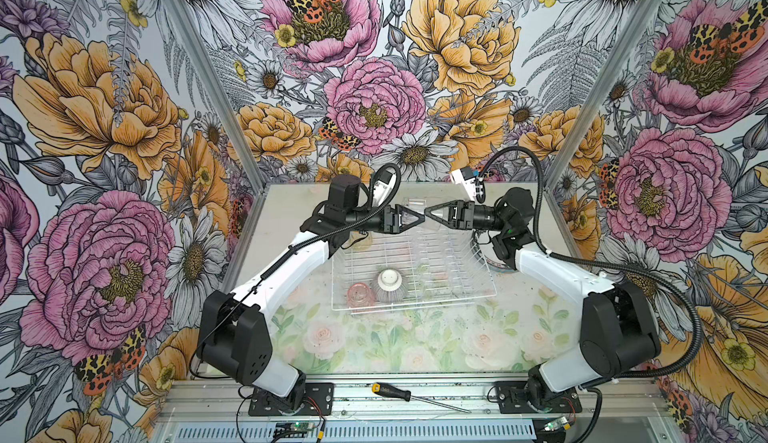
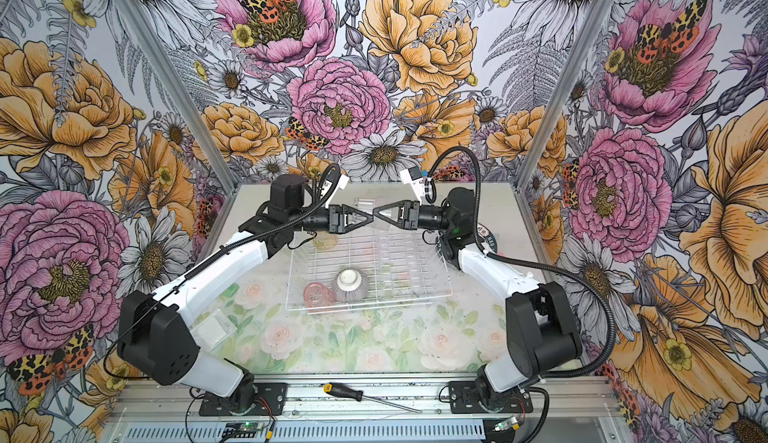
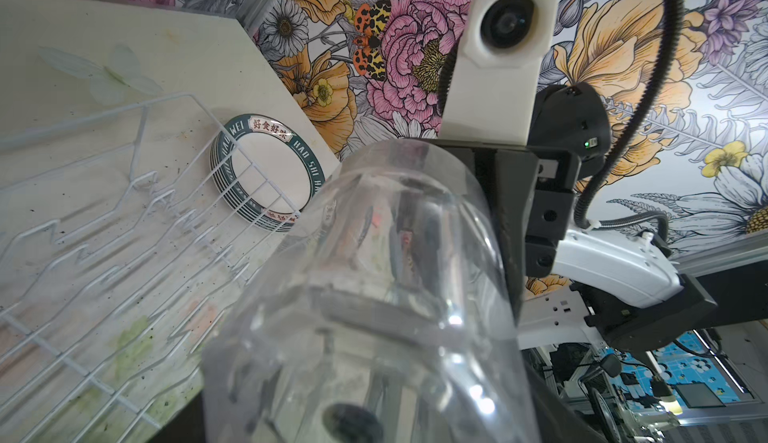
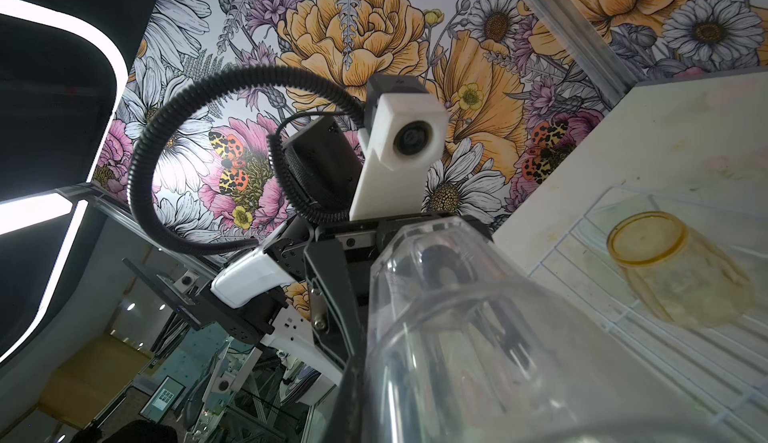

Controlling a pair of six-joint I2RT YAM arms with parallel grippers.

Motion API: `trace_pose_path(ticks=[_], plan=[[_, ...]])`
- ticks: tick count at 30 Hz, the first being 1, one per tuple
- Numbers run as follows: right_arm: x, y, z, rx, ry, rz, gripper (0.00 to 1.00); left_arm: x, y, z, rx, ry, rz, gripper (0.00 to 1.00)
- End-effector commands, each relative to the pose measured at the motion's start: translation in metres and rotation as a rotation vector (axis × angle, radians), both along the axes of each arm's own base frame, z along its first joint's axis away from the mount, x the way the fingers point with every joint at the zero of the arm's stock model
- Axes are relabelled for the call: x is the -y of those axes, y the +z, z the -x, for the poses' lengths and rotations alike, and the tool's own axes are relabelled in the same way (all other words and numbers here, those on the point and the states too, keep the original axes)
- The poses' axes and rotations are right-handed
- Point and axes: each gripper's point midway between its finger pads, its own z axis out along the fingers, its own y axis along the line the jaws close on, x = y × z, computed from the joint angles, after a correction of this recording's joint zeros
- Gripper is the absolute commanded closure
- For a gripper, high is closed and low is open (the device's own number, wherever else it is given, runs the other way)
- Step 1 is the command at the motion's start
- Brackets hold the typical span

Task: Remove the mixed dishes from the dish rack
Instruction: 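Open the left gripper while the right gripper pulls the clear glass away, then lower the clear glass onto the table near the robot and open the right gripper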

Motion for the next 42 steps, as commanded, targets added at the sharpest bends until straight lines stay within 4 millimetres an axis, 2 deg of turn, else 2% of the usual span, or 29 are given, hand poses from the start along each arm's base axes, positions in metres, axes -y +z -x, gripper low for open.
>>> trace_pose_path(ticks=[1, 5, 9, 12, 14, 17, 20, 25, 28, 34, 37, 42], plan=[[0.024, -0.012, -0.029, 0.008, -0.26, 0.208, 1.0, -0.029, -0.022, -0.01, 0.071, 0.151, -0.204, 0.23], [0.037, -0.006, -0.025, 0.06, -0.353, 0.3, 1.0, -0.05, -0.027, -0.013, 0.063, 0.21, -0.245, 0.22], [0.05, -0.002, -0.013, 0.093, -0.43, 0.373, 1.0, -0.069, -0.036, -0.017, 0.06, 0.276, -0.317, 0.22], [0.06, -0.008, 0.006, 0.114, -0.489, 0.512, 1.0, -0.083, -0.04, -0.02, 0.066, 0.339, -0.4, 0.22], [0.068, -0.018, 0.026, 0.143, -0.522, 0.684, 1.0, -0.094, -0.044, -0.021, 0.072, 0.38, -0.473, 0.23], [0.082, -0.042, 0.061, 0.156, -0.526, 0.959, 1.0, -0.107, -0.05, -0.021, 0.078, 0.427, -0.581, 0.23], [0.088, -0.072, 0.101, 0.122, -0.45, 1.15, 1.0, -0.117, -0.06, -0.016, 0.067, 0.453, -0.668, 0.23], [0.083, -0.117, 0.16, 0.038, -0.34, 1.234, 1.0, -0.128, -0.072, -0.003, 0.06, 0.478, -0.729, 0.22], [0.08, -0.138, 0.184, 0.002, -0.303, 1.254, 1.0, -0.131, -0.075, 0.001, 0.054, 0.483, -0.732, 0.22], [0.076, -0.19, 0.212, -0.066, -0.2, 1.381, 1.0, -0.131, -0.077, 0.001, 0.047, 0.484, -0.735, 0.22], [0.069, -0.211, 0.215, -0.087, -0.151, 1.407, 1.0, -0.13, -0.078, 0.0, 0.047, 0.484, -0.738, 0.22], [0.055, -0.234, 0.216, -0.104, -0.112, 1.388, 1.0, -0.133, -0.078, -0.003, 0.042, 0.488, -0.737, 0.21]])
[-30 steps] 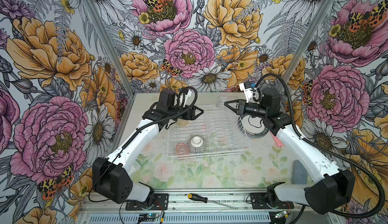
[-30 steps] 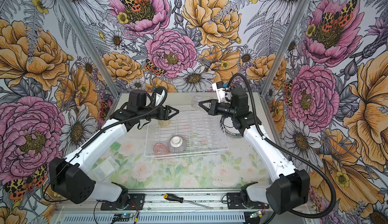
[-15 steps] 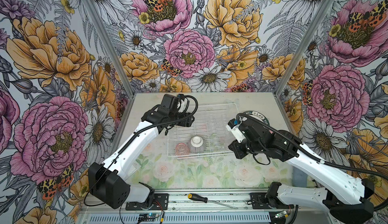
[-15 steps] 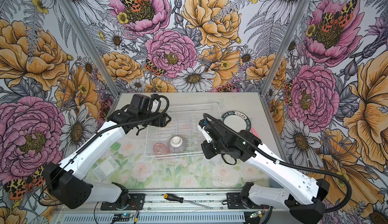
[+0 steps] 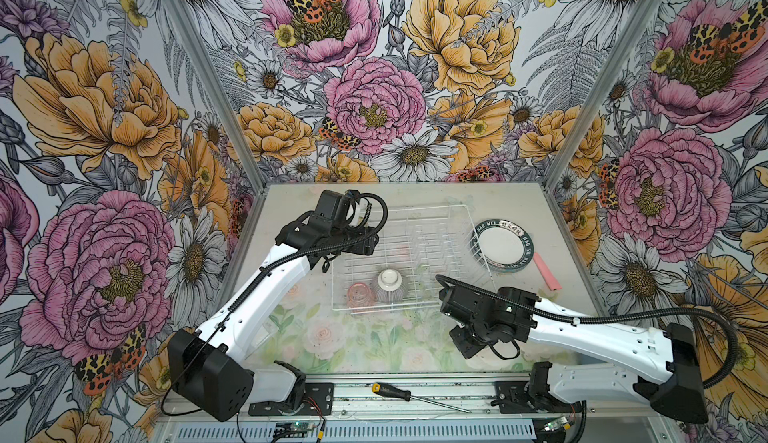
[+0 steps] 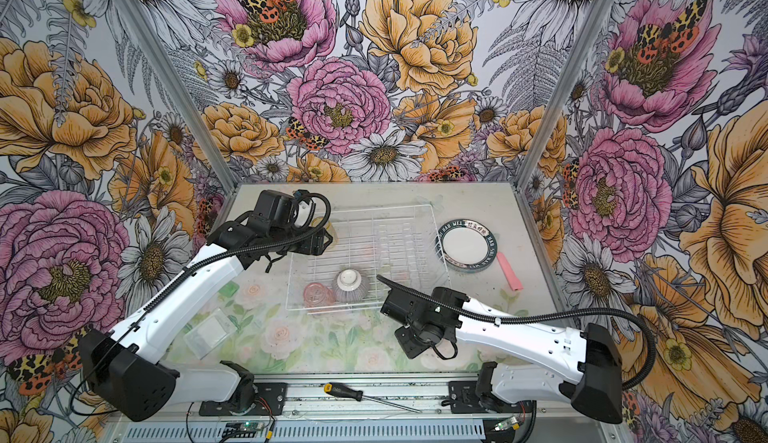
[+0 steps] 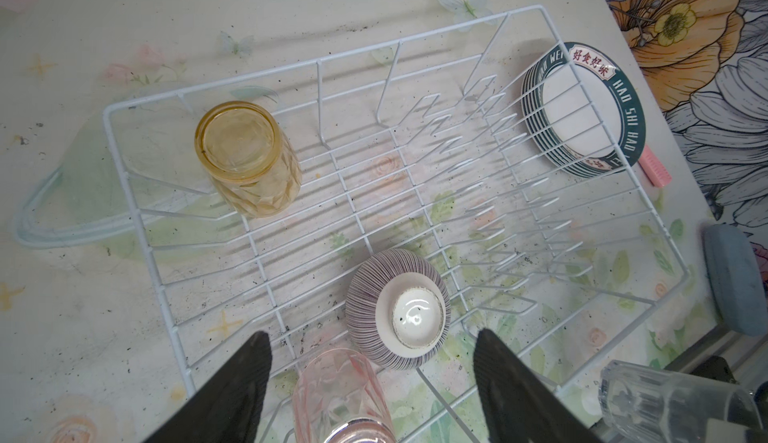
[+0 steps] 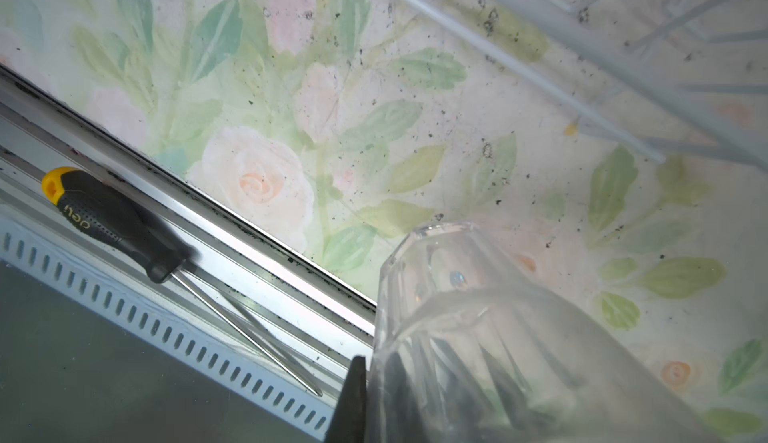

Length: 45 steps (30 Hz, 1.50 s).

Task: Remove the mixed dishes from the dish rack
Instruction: 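Lower the clear glass onto the table near the robot and open the right gripper, then close the left gripper on the pink glass while the right gripper withdraws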

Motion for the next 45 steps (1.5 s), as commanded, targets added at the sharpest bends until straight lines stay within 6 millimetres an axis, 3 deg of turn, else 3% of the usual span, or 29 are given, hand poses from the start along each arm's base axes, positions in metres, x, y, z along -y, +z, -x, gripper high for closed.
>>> trace_pose_path(ticks=[1, 10, 25, 31, 38, 45], plan=[[-0.02, -0.006, -0.005, 0.012, -0.004, -0.075, 1.0, -0.006, -0.003, -0.003, 0.003, 0.006, -0.024, 0.21], [-0.022, -0.038, -0.002, -0.05, 0.023, -0.012, 1.0, -0.008, -0.006, -0.004, -0.009, 0.011, -0.019, 0.22], [-0.019, -0.06, -0.005, -0.09, 0.049, 0.073, 1.0, -0.012, -0.008, -0.006, -0.018, 0.023, -0.016, 0.2], [-0.02, -0.058, -0.007, -0.081, 0.052, 0.068, 0.75, -0.013, -0.009, -0.005, -0.021, 0.026, -0.017, 0.2], [-0.027, -0.044, -0.013, -0.045, 0.049, 0.025, 0.53, -0.011, -0.014, 0.001, -0.041, 0.014, -0.031, 0.2], [-0.035, -0.019, -0.02, 0.008, 0.04, -0.056, 0.42, -0.008, -0.023, 0.012, -0.063, 0.004, -0.062, 0.19]])
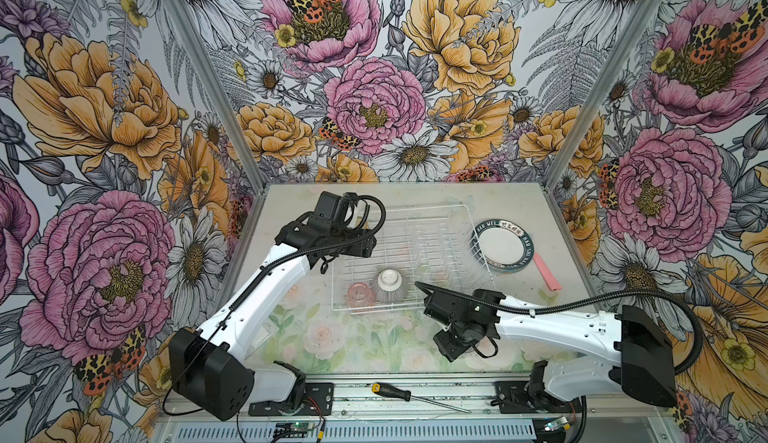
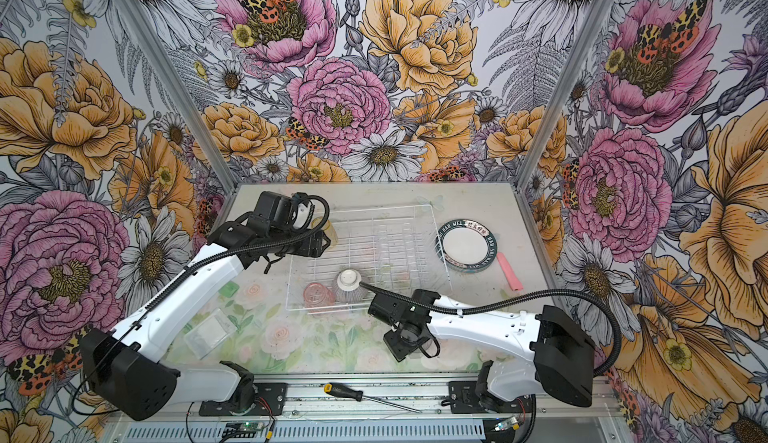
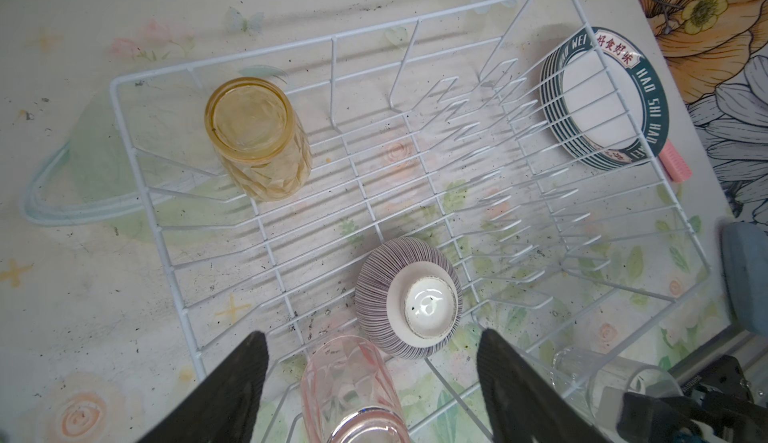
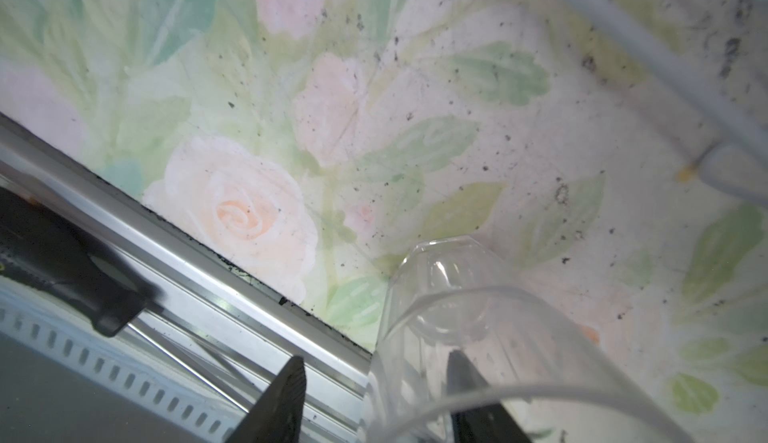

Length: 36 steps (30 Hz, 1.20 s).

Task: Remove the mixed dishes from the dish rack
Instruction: 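Close the left gripper on the pink glass while the right gripper withdraws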

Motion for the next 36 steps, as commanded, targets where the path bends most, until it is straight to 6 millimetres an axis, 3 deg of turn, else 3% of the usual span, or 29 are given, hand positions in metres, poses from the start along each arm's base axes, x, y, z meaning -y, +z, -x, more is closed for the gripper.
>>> trace_pose_path(ticks=[1, 11, 18, 27, 36], plan=[[-0.013, 0.029, -0.013, 0.07, -0.018, -0.098, 0.41, -0.002, -0.011, 0.009, -0.024, -0.009, -0.04, 0.18], [-0.017, 0.087, -0.028, 0.19, -0.055, -0.277, 0.39, 0.005, -0.023, 0.027, -0.061, -0.032, -0.08, 0.15], [-0.002, 0.139, -0.058, 0.353, -0.135, -0.374, 0.34, 0.008, -0.041, 0.048, -0.127, -0.051, -0.144, 0.11], [0.01, 0.144, -0.075, 0.398, -0.168, -0.354, 0.34, -0.004, -0.061, 0.087, -0.246, -0.024, -0.234, 0.1], [0.012, 0.142, -0.08, 0.404, -0.155, -0.34, 0.34, -0.011, -0.08, 0.096, -0.314, 0.016, -0.262, 0.09]])
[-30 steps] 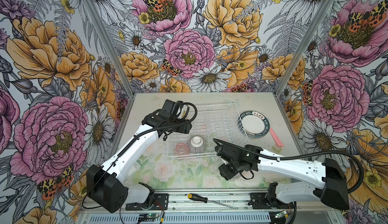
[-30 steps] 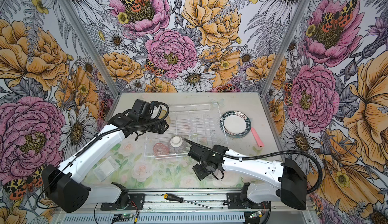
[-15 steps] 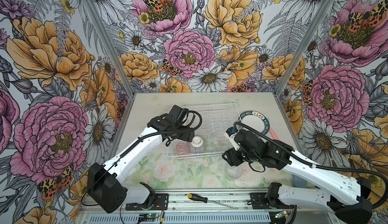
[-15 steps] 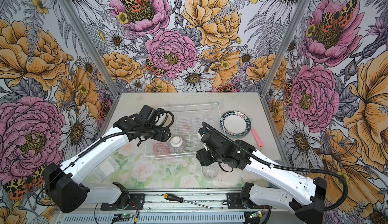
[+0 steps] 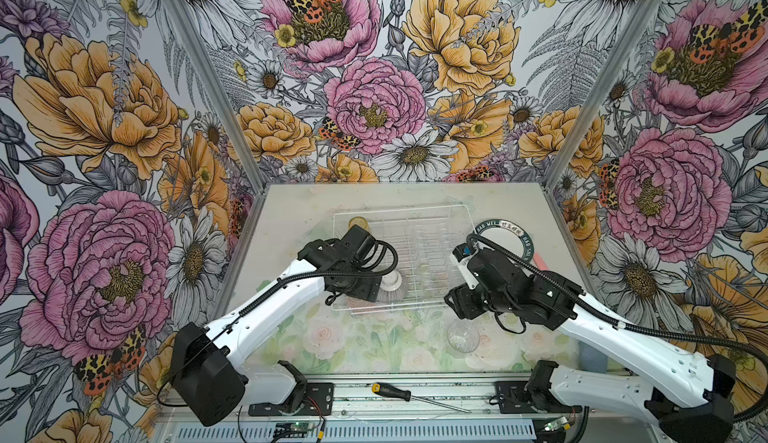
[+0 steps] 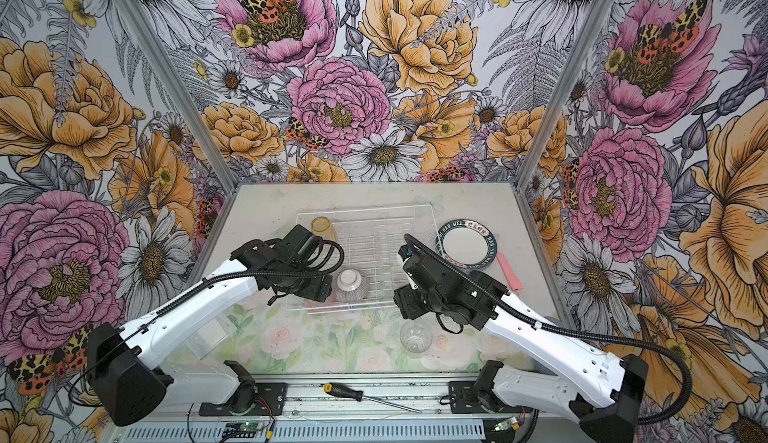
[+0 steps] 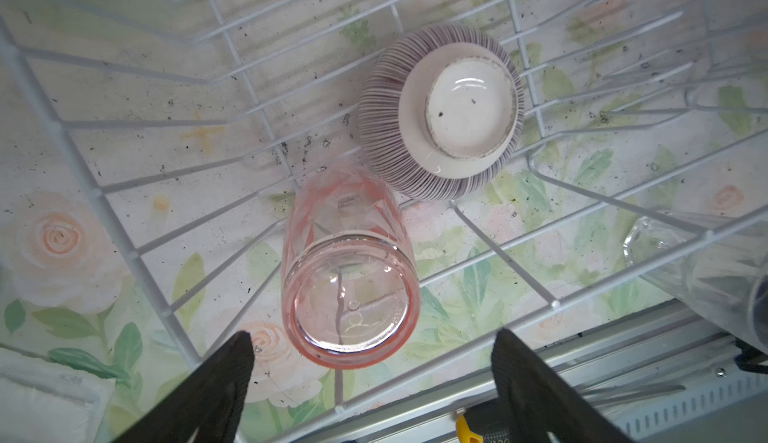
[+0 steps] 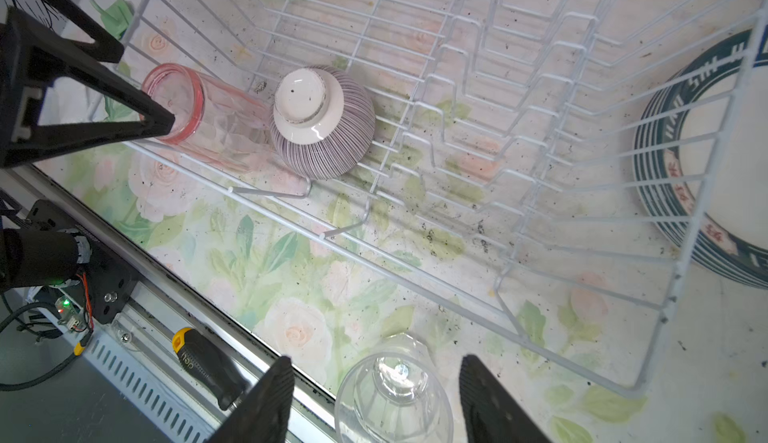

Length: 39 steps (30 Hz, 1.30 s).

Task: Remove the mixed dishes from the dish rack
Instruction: 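Close the left gripper on the pink glass while the right gripper withdraws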

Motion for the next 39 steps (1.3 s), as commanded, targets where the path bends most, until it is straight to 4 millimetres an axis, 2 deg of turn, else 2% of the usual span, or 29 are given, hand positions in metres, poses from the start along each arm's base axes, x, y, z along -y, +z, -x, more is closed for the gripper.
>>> trace_pose_path(ticks=[1, 11, 32, 36, 39], plan=[[0.001, 0.011, -0.008, 0.045, -0.003, -0.01, 0.34, -0.006, -0.008, 0.002, -0.021, 0.038, -0.029, 0.09], [0.007, 0.009, -0.011, 0.059, -0.023, -0.017, 0.34, -0.001, -0.033, 0.0, -0.087, 0.024, -0.065, 0.1], [0.015, 0.002, -0.015, 0.064, -0.055, -0.025, 0.34, -0.006, -0.068, -0.01, -0.17, 0.006, -0.164, 0.13], [0.016, 0.001, -0.015, 0.059, -0.056, -0.027, 0.34, -0.007, -0.068, -0.011, -0.165, -0.002, -0.173, 0.18], [0.016, 0.0, -0.016, 0.057, -0.061, -0.025, 0.34, -0.007, -0.069, -0.011, -0.175, -0.007, -0.167, 0.27]])
